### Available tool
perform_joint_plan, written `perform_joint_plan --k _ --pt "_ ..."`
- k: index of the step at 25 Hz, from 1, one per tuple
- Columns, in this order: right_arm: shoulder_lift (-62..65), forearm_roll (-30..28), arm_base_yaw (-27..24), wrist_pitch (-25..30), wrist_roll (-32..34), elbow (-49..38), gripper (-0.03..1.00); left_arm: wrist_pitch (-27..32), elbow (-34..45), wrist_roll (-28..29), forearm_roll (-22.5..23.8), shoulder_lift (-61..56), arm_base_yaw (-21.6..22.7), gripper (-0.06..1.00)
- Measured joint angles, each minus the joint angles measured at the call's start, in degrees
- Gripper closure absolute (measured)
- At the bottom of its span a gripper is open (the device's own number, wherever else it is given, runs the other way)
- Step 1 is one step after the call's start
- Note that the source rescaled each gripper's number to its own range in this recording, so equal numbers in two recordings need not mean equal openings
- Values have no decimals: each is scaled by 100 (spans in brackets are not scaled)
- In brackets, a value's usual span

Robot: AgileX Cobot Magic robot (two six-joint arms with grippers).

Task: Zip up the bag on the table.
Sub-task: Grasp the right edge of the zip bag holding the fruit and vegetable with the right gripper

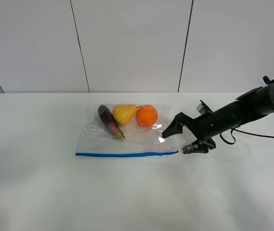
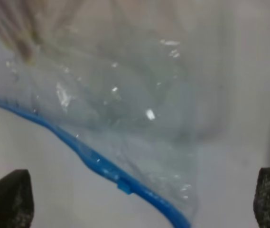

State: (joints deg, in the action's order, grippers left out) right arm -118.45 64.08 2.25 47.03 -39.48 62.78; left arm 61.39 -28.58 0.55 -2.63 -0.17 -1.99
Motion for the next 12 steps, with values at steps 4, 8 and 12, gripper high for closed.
perform_joint_plan --k 4,8,12 --pt "-70 0 295 -20 -152 32 -3 0 0 0 0 0 0 -6" --pt "-181 59 331 -10 -178 75 -2 0 0 0 0 0 0 -6" --pt "-249 -170 331 44 -157 80 14 0 0 0 0 0 0 -6"
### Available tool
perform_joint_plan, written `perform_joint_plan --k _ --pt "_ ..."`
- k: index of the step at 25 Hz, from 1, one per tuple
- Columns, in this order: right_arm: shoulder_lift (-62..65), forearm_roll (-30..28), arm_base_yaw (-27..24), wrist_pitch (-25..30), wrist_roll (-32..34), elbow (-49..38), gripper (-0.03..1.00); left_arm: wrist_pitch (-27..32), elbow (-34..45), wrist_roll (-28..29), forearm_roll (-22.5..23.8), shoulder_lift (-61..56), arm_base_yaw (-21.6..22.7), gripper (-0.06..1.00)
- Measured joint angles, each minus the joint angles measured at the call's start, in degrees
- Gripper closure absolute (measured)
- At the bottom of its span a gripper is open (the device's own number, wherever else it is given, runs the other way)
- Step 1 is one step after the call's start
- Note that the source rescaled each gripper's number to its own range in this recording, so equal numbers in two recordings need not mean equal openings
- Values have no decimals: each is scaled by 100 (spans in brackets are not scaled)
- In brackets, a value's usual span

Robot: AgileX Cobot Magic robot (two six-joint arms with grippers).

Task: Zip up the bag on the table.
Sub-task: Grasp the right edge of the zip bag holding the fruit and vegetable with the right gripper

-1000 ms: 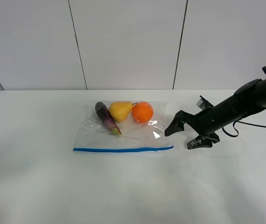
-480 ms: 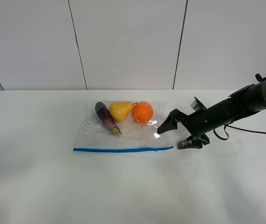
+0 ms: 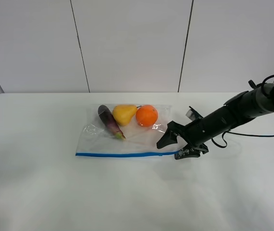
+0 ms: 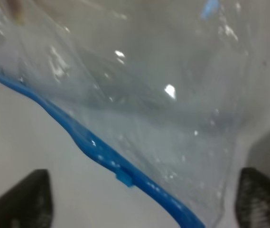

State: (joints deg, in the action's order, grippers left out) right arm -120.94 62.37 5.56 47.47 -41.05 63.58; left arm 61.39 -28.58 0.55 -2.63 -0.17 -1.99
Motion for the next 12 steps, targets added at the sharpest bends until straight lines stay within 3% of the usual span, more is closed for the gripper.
perform_joint_plan --k 7,12 --pt "-4 -47 0 44 36 0 57 0 0 0 0 0 0 -6" --pt "-6 -51 0 44 44 0 65 0 0 0 0 0 0 -6"
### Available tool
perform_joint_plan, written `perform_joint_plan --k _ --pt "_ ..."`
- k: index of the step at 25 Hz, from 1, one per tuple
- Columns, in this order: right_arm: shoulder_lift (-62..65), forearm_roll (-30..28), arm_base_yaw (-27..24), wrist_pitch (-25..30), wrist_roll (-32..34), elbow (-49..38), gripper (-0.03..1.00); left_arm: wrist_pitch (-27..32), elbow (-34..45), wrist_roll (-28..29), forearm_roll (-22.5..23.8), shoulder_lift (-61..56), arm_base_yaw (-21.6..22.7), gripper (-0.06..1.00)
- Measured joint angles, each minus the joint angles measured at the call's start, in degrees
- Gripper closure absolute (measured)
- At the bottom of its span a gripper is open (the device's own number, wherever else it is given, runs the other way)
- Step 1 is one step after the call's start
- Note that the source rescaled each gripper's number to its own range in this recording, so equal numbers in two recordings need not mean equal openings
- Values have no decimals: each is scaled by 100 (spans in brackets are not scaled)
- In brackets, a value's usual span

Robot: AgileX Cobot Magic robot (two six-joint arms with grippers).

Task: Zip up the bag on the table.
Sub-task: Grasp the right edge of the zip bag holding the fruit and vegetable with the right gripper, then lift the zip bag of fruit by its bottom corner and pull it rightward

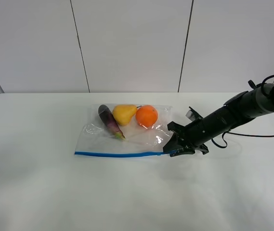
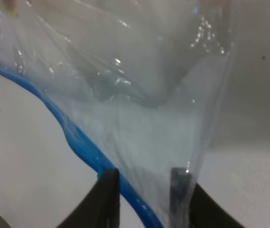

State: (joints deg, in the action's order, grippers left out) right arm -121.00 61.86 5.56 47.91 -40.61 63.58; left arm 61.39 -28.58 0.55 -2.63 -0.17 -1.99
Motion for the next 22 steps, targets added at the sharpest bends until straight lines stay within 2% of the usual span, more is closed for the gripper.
perform_joint_plan --k 2,8,16,22 --pt "0 0 0 0 0 0 68 0 0 0 0 0 0 -6" --pt "-5 0 0 -10 0 0 88 0 0 0 0 0 0 -6" --pt "-5 0 0 31 0 0 96 0 0 0 0 0 0 -6" --pt "-5 -8 0 155 0 44 96 0 0 0 0 0 0 -6"
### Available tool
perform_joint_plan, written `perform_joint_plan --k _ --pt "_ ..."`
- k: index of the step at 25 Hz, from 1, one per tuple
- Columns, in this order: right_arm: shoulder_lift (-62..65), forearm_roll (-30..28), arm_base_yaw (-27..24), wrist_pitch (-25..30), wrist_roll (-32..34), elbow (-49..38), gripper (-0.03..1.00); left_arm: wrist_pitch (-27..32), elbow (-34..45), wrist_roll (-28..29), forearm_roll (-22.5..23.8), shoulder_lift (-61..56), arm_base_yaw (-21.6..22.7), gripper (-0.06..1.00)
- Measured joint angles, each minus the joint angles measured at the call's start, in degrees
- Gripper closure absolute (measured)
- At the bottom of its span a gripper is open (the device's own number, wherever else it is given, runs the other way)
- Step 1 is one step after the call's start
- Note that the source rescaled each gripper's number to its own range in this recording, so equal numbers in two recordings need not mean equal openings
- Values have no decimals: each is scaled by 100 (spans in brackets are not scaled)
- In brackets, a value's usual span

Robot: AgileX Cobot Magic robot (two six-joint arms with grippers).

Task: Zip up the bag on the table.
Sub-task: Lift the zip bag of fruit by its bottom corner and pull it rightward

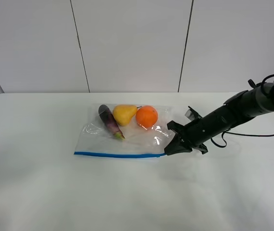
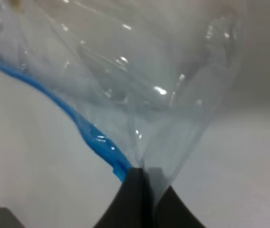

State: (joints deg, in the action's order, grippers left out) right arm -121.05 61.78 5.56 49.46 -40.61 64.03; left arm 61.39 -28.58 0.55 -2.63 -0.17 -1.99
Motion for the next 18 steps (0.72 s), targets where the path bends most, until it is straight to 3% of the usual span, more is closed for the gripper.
perform_joint_plan --k 9,18 --pt "246 -64 0 751 262 1094 97 0 0 0 0 0 0 -6" --pt "251 25 0 1106 660 1859 97 0 0 0 0 0 0 -6"
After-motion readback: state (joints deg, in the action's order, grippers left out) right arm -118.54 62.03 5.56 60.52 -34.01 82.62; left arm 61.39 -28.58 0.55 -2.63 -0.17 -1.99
